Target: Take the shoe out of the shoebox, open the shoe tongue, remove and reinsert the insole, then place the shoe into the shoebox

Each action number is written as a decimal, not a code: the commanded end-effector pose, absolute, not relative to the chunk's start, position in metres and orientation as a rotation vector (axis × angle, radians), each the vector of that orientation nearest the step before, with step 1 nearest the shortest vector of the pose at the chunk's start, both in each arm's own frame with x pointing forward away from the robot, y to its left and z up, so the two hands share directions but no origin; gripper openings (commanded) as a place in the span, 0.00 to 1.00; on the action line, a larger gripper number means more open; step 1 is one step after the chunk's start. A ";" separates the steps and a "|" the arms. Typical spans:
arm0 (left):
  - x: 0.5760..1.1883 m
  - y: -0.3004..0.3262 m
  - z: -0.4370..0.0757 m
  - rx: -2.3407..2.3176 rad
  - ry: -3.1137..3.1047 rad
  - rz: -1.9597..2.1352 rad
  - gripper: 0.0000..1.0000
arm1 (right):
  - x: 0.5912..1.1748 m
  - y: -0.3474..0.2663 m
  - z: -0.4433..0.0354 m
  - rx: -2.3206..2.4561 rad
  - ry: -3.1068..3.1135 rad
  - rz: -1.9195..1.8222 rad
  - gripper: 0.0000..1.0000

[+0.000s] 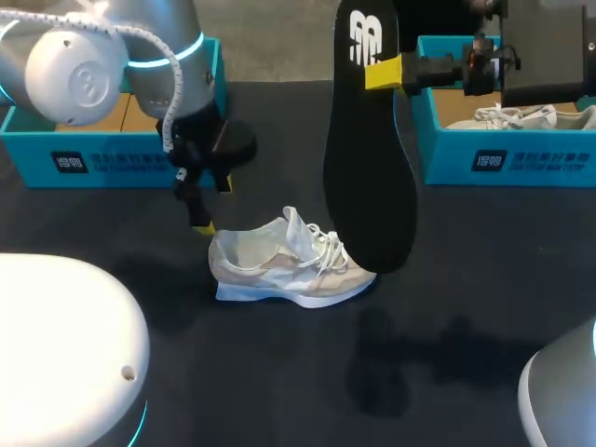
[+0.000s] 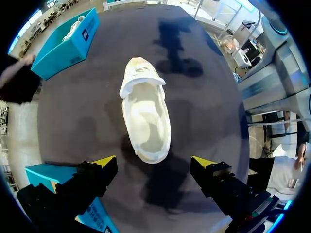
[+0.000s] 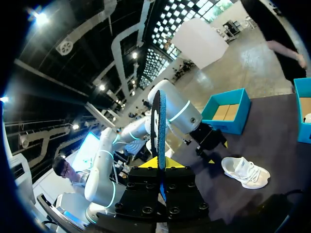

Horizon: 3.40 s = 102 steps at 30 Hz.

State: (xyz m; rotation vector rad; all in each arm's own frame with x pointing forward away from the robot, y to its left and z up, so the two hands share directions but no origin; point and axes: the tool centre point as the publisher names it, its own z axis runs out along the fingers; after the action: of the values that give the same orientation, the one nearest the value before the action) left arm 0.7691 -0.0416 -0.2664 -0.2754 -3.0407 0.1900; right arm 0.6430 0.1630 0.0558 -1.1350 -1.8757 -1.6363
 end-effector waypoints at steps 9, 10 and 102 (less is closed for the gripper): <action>0.764 -0.049 -0.266 -0.283 -3.060 0.126 1.00 | 0.645 0.166 0.056 -1.138 -1.876 -1.635 0.00; 0.764 -0.049 -0.265 -0.283 -3.060 0.128 1.00 | 0.645 0.166 0.056 -1.138 -1.876 -1.635 0.00; 0.817 -0.158 -0.300 -1.665 -1.811 -0.005 0.00 | 0.645 0.166 0.056 -1.138 -1.876 -1.635 0.00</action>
State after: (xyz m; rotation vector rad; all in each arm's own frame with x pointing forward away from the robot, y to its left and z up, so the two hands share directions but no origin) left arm 0.8093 -0.1494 -0.2988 -1.4375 -2.3075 0.2608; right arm 0.6430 0.1630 0.0558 -1.1350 -1.8757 -1.6363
